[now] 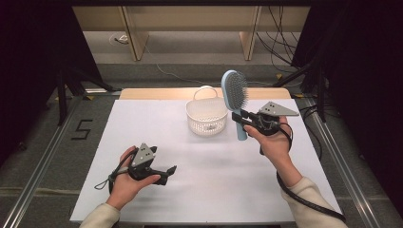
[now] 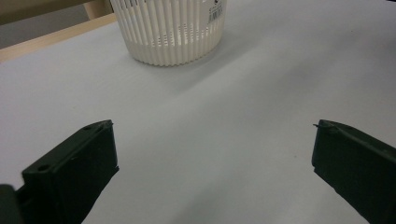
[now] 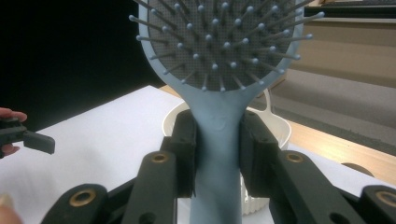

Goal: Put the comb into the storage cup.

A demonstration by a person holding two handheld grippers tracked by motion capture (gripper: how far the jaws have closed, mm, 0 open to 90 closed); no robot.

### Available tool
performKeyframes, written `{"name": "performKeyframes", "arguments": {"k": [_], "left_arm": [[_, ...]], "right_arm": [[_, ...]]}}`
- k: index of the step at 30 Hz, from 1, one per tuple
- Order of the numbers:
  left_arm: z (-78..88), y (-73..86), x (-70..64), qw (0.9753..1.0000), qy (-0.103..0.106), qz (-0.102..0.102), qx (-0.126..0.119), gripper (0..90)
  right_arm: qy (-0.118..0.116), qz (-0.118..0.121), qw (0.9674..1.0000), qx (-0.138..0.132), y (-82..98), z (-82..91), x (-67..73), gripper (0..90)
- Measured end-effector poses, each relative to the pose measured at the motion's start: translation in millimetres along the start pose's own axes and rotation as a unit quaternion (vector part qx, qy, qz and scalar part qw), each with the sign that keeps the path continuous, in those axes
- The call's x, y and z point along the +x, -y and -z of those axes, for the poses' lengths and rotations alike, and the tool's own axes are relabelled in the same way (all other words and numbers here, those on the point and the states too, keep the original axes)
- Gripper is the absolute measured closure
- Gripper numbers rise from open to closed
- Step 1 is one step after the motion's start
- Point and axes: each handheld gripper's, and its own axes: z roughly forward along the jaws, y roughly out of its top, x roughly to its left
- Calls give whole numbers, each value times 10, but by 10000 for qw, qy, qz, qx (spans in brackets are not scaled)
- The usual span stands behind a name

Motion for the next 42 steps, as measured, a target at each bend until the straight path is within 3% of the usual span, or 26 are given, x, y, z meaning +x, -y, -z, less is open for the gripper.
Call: {"name": "performKeyframes", "arguments": {"k": [42], "left_arm": [[5,-5,-2,10000,1,9,-17,0]], "right_arm": [[-17,-95,9999,-72,-48,-103,-11,706]]}}
